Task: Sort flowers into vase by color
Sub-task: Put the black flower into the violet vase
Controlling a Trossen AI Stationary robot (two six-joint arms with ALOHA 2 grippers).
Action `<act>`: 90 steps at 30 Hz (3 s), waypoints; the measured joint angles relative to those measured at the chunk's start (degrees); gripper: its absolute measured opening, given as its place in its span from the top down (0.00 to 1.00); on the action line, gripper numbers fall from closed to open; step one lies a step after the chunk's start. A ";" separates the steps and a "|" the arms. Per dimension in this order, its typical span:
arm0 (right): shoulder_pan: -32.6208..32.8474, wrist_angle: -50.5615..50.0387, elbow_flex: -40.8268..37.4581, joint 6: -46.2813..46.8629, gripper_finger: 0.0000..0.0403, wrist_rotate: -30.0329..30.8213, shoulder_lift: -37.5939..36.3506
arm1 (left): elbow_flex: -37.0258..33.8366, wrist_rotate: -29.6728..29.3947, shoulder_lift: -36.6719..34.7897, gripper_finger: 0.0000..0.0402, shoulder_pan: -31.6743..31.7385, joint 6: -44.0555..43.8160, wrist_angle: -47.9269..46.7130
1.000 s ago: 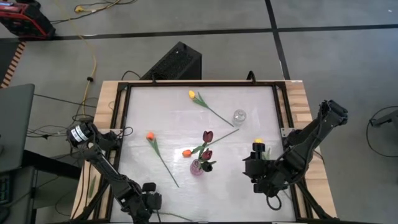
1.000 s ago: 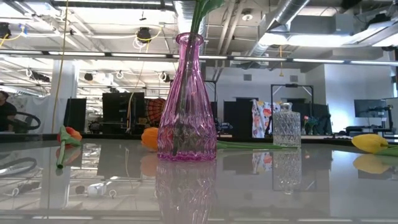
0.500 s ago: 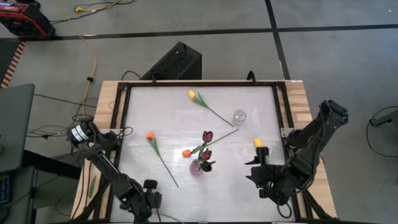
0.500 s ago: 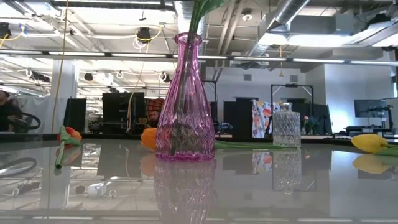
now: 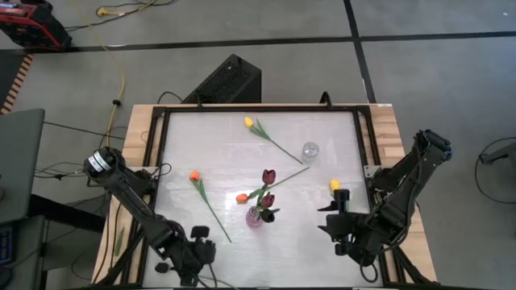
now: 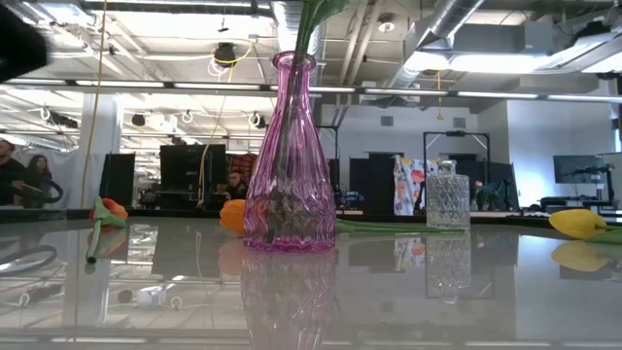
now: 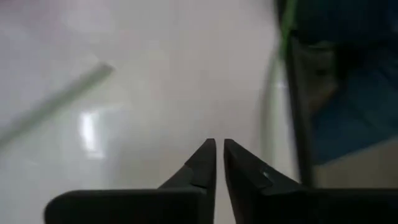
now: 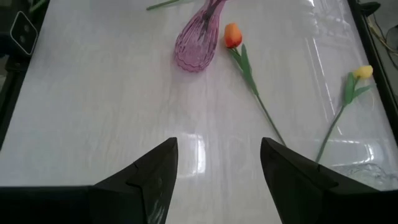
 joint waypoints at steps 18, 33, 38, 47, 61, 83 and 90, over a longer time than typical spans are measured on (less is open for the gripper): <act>-0.39 -0.13 0.04 -2.86 0.37 0.07 0.00 | 0.33 2.86 10.75 0.61 -7.45 -9.60 1.94; -0.39 0.02 0.04 -2.64 0.37 0.07 0.00 | 0.36 -12.00 12.39 0.98 -10.41 -2.79 -3.89; -0.85 0.02 0.09 -3.04 0.37 0.00 -0.11 | 1.14 -22.41 8.84 1.00 -6.86 1.00 -12.50; -3.10 -0.79 3.20 -3.81 0.37 -0.40 -0.11 | 2.62 -29.85 -4.33 1.00 0.48 8.29 -15.27; -3.41 -9.62 11.21 -15.71 0.37 -1.73 -0.14 | 2.67 -11.77 -25.32 1.00 7.36 23.61 -8.96; -26.84 9.18 14.12 -99.79 0.37 34.35 -0.11 | 2.82 -3.31 -32.03 1.00 44.29 12.45 19.25; -38.58 29.16 14.12 -120.13 0.37 23.61 -0.11 | 2.82 1.58 -27.04 1.00 53.33 2.71 19.13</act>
